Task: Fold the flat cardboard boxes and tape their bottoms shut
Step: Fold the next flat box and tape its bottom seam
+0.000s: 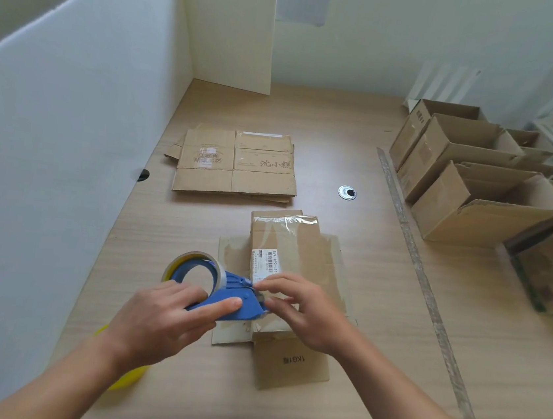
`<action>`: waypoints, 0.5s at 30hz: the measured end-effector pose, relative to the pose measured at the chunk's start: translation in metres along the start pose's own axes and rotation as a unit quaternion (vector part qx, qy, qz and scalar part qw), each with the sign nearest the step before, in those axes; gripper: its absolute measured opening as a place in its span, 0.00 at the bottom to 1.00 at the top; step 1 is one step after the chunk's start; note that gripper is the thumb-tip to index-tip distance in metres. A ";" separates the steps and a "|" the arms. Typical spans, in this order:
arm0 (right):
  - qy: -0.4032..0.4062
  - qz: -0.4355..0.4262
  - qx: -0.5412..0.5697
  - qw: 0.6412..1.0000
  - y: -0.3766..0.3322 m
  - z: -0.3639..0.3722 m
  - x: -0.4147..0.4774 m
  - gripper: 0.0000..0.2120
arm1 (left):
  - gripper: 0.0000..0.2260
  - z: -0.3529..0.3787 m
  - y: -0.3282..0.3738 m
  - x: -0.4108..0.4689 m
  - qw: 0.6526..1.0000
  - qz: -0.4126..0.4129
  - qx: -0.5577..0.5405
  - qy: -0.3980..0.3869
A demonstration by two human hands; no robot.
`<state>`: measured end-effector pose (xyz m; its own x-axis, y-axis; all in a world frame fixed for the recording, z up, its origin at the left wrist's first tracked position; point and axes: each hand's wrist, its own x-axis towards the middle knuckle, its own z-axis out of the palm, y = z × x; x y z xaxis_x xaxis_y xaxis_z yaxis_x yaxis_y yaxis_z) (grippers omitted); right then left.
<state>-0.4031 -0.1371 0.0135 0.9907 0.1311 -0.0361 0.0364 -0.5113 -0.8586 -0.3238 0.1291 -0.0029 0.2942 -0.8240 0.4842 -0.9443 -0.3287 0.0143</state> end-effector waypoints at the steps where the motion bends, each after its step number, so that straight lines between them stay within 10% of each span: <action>1: 0.007 -0.004 -0.001 1.000 0.000 0.001 0.000 0.11 | 0.22 0.000 0.001 0.001 1.000 0.001 -0.001 0.001; 15: 0.072 0.059 0.091 0.991 0.008 -0.003 -0.004 0.05 | 0.26 -0.005 0.011 0.011 0.995 -0.024 -0.088 -0.048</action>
<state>-0.4066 -0.1437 0.0085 0.9955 -0.0493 -0.0803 -0.0926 -0.3520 -0.9314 -0.3320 0.1182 0.0068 0.3434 -0.8525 0.3941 -0.9379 -0.2893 0.1916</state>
